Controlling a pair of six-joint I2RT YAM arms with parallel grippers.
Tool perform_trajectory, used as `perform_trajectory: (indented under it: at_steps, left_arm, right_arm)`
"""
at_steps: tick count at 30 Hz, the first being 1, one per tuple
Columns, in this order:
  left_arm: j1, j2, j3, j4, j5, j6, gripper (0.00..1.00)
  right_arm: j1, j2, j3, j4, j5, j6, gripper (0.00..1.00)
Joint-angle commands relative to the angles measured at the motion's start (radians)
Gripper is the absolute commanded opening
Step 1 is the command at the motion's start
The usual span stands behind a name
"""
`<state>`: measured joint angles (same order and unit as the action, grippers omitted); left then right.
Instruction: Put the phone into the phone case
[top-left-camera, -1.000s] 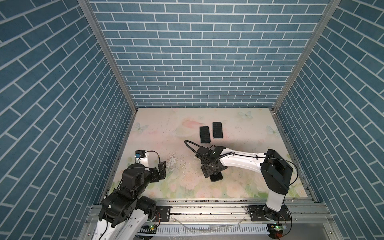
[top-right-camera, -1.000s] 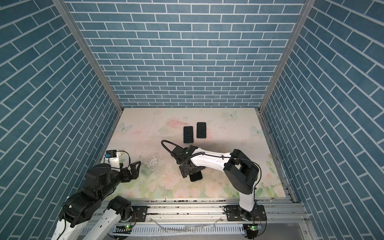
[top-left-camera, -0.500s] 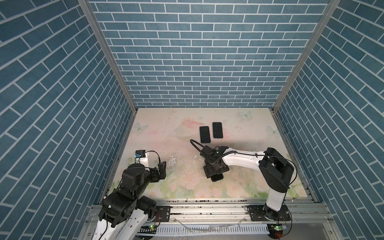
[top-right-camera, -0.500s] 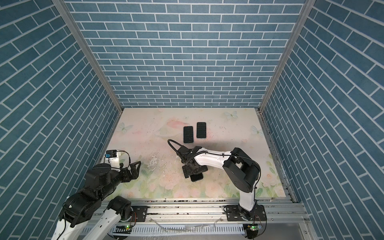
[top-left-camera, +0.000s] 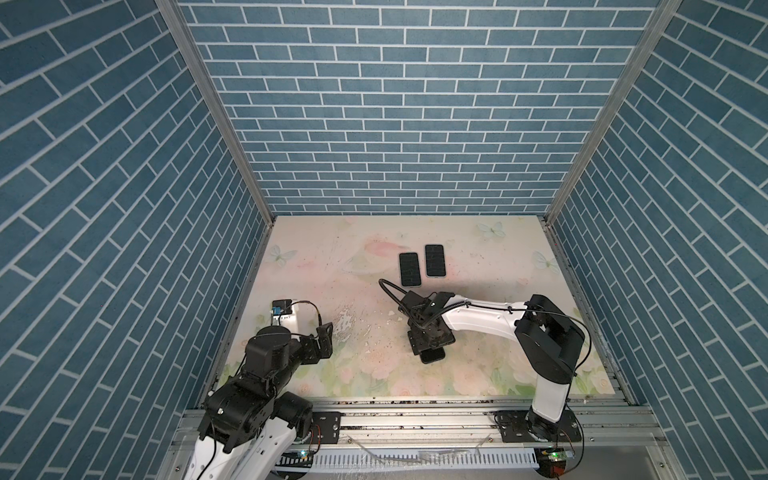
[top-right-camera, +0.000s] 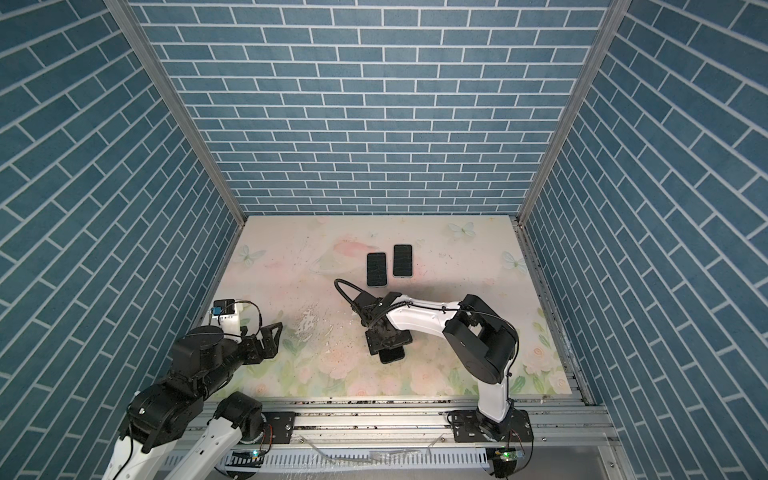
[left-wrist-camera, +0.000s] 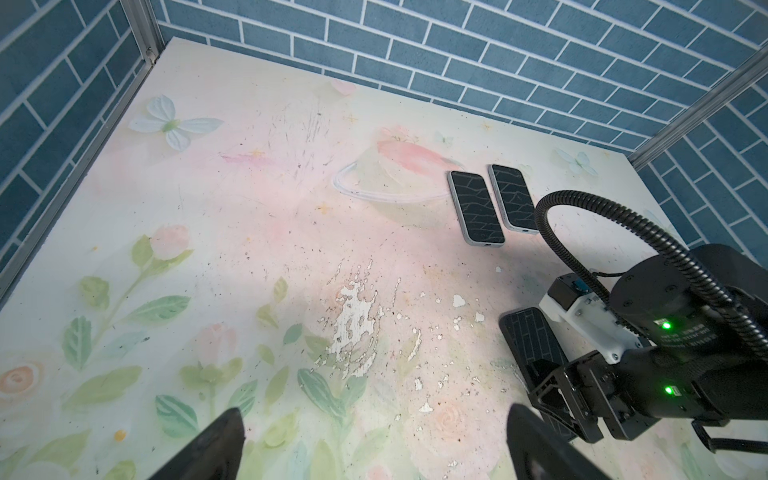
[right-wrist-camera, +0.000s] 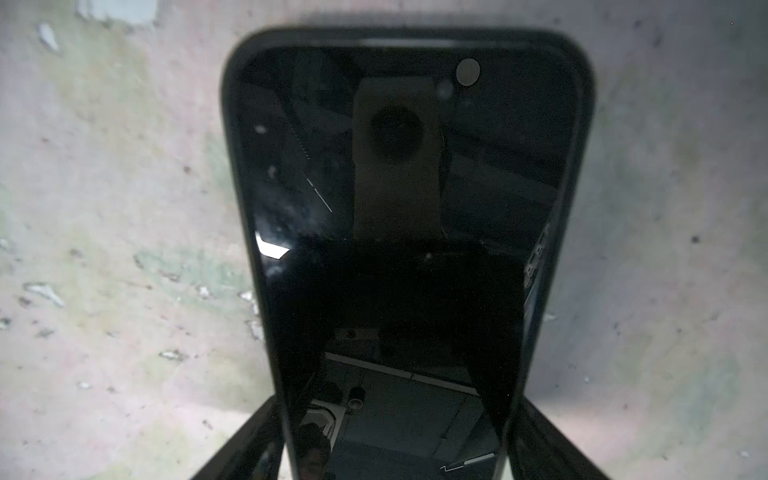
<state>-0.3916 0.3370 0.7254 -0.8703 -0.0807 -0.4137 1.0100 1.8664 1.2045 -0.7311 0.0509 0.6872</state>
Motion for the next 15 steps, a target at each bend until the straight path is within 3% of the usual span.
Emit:
perform_trajectory:
  at_steps: [1,4,15]
  left_arm:
    - [-0.004,0.004,0.006,-0.015,0.005,0.002,1.0]
    - [-0.003,0.004,0.006,-0.015,0.003,0.002,1.0]
    - [-0.003,0.025,0.006,-0.015,-0.001,0.002,0.99]
  right_arm:
    - [0.005,0.044,0.009,-0.048,0.059,0.04,0.79]
    - [0.008,0.037,0.01,-0.048,0.066,0.038,0.72]
    - [-0.03,-0.137,-0.041,-0.053,0.147,0.025,0.69]
